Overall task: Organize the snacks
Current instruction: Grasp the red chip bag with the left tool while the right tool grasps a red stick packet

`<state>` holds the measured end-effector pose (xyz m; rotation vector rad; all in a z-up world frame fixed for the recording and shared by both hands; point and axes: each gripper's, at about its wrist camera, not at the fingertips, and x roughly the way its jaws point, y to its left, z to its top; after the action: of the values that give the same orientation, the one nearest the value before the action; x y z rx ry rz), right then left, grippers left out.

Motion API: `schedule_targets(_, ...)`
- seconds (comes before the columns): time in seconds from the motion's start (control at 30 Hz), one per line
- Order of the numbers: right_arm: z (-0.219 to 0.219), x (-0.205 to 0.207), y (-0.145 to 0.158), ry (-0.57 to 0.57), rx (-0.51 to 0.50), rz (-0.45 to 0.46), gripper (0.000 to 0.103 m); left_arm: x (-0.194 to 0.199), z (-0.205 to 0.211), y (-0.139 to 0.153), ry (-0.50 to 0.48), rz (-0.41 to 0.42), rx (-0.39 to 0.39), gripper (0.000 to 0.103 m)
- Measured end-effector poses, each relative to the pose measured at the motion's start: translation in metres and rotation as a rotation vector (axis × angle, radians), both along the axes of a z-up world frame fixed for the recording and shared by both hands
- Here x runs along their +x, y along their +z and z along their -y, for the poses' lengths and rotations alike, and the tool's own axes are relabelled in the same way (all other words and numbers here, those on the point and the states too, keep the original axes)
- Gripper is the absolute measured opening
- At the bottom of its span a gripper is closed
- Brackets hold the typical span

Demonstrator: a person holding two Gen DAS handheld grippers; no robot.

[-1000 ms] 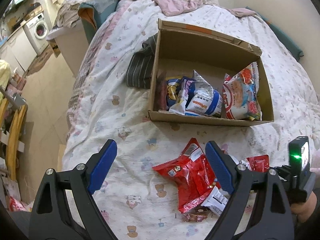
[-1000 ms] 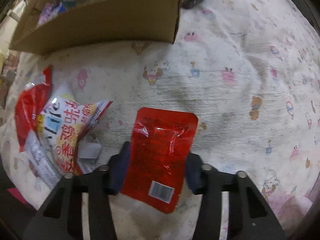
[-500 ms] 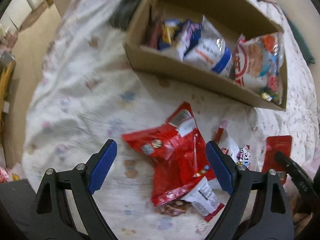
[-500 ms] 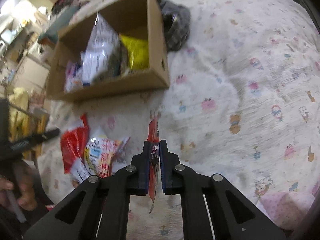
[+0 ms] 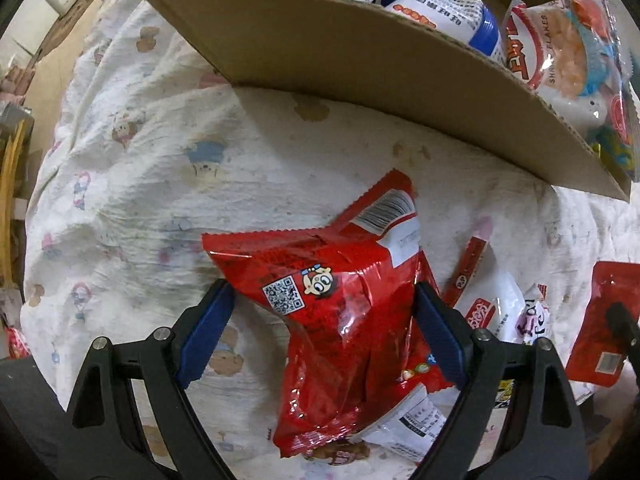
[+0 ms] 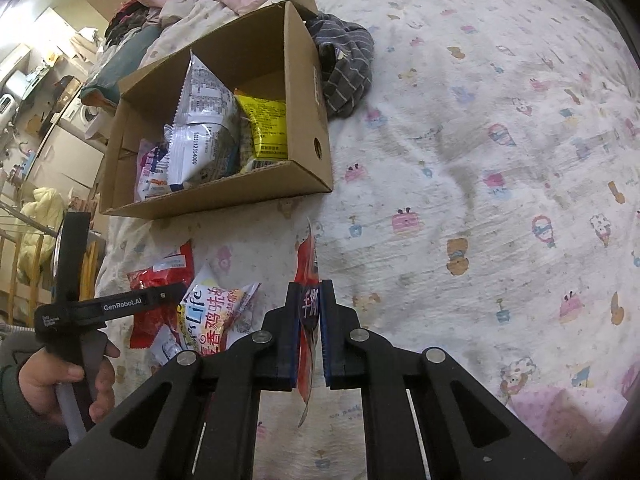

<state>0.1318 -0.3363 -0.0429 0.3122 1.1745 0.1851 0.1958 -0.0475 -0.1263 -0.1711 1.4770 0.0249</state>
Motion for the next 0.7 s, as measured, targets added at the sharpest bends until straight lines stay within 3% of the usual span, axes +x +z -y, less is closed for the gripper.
schedule_targets(0.07,-0.002,0.001,0.001,0.006,0.002,0.007,0.009,0.0,0.0,0.002,-0.026,0.007,-0.019,0.067)
schedule_targets(0.27,0.001,0.0,0.003,-0.007,0.015,0.014,0.009,-0.003,0.003,0.017,-0.057,0.041,-0.019,0.049)
schedule_targets(0.43,0.002,-0.001,0.005,-0.016,0.02,0.023,0.009,-0.012,-0.007,0.038,-0.059,0.115,0.001,0.047)
schedule_targets(0.7,-0.004,-0.002,0.01,-0.004,0.024,0.04,0.009,-0.023,-0.038,0.046,-0.043,0.132,-0.002,0.046)
